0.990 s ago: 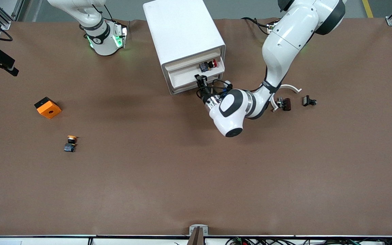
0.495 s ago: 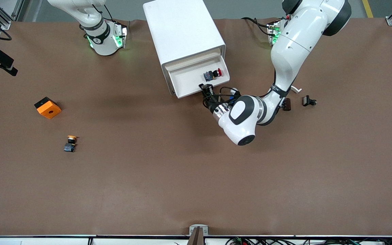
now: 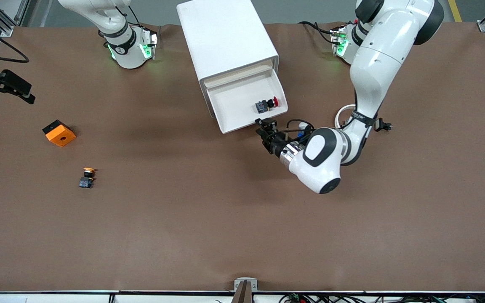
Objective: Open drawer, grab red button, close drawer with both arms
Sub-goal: 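Withdraw the left gripper while the right gripper reaches into the drawer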
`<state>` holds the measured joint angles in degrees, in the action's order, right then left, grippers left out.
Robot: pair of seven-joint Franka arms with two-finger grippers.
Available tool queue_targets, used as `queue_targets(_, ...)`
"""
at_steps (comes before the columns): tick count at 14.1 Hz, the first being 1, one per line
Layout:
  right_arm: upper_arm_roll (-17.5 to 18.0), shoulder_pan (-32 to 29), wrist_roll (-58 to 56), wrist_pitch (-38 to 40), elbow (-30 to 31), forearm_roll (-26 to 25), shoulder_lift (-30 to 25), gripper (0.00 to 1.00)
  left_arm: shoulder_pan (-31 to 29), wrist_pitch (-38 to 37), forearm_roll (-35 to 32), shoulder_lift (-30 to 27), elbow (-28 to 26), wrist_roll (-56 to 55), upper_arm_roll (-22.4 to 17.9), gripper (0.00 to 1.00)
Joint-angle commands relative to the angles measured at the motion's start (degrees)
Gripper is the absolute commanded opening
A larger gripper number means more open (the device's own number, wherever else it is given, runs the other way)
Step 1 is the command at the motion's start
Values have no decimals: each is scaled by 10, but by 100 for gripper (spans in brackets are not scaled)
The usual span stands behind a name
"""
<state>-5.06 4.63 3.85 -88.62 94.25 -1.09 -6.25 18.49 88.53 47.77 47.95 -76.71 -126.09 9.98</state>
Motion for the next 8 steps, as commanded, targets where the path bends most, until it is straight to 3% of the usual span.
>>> queue_targets(1,-2,44,129,7,-13,1,4,100,-15,-10,-10,-16,27,1,-1,100)
queue_targets(4,-1,131,328,7,-10,5,13,100,-40,-13,-51,-18,57,2,0,100)
queue_targets(8,-1,214,489,-10,-11,35,41,100,-39,-11,-203,-53,69,22,0,100)
